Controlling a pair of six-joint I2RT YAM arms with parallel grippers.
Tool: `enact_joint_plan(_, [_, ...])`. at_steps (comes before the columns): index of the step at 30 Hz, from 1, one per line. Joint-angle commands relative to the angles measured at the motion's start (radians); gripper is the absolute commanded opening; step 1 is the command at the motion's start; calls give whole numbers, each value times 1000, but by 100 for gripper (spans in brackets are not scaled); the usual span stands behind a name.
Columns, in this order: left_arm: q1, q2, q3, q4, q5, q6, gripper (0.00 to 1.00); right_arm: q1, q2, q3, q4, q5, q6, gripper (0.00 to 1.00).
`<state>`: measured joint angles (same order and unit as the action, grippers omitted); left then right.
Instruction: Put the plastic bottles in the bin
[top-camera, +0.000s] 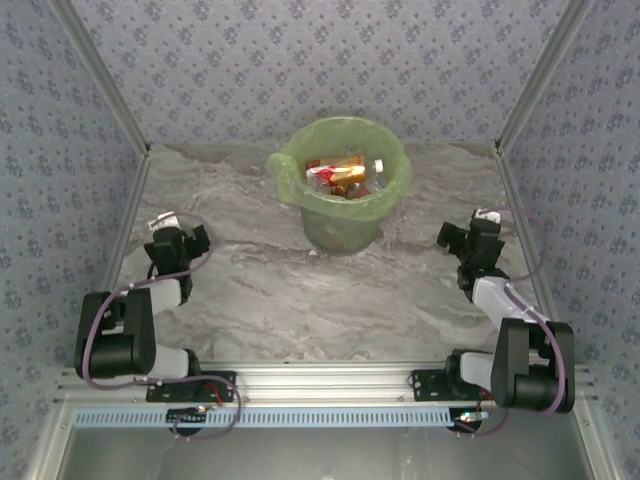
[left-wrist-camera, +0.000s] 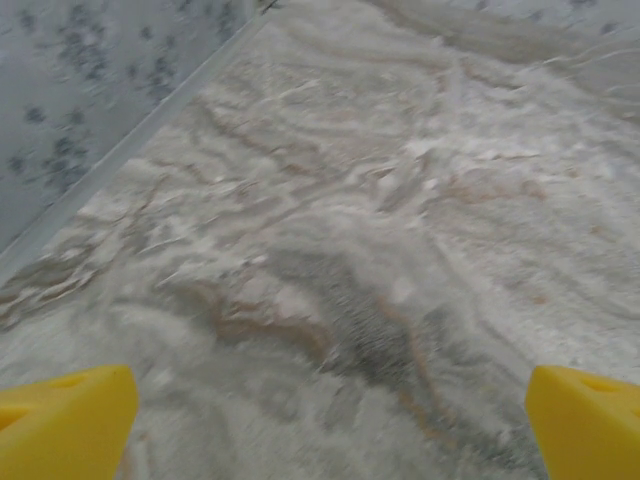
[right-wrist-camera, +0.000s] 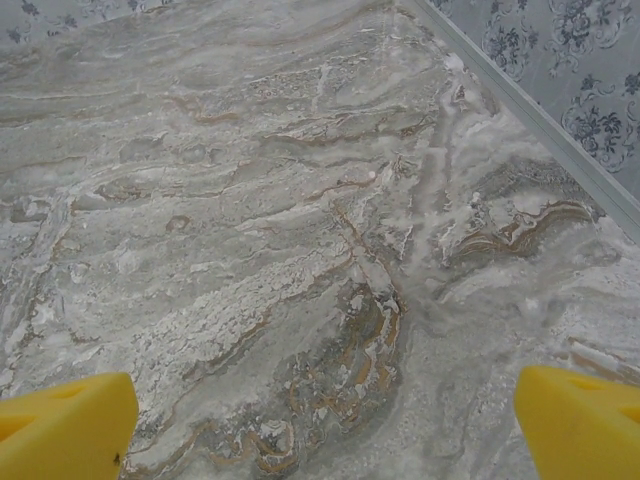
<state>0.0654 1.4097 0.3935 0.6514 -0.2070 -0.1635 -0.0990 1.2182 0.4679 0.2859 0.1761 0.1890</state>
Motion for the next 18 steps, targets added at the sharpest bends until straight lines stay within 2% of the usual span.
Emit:
enact_joint_plan(1, [-27, 51, -43, 205, 113, 88, 99, -6, 15, -24, 109, -9, -43, 99])
enact_joint_plan(3, [-47, 138, -65, 355, 116, 116, 99, -5, 18, -41, 152, -10, -60, 99])
enact_joint_plan(4, [-57, 131, -46, 306, 108, 124, 99, -4, 19, -59, 183, -4, -68, 99])
enact_joint_plan(5, [-64, 104, -12, 188, 69, 117, 99, -5, 20, -75, 219, 8, -73, 99])
enact_joint_plan(7, [-85, 127, -12, 231, -54, 100, 99, -5, 29, -128, 330, 29, -87, 99])
enact_joint_plan(8, [-89, 116, -6, 198, -109, 76, 99, -5, 32, -147, 369, 32, -92, 99])
enact_joint_plan(11, [-91, 116, -7, 204, -114, 76, 99, -4, 41, -175, 427, 19, -97, 99])
enact_joint_plan(15, [-90, 119, -8, 209, -115, 79, 99, -7, 73, -164, 450, -75, -118, 99])
enact_joint_plan(18, [-91, 118, -8, 208, -113, 79, 99, 8, 133, -183, 565, -123, -131, 99])
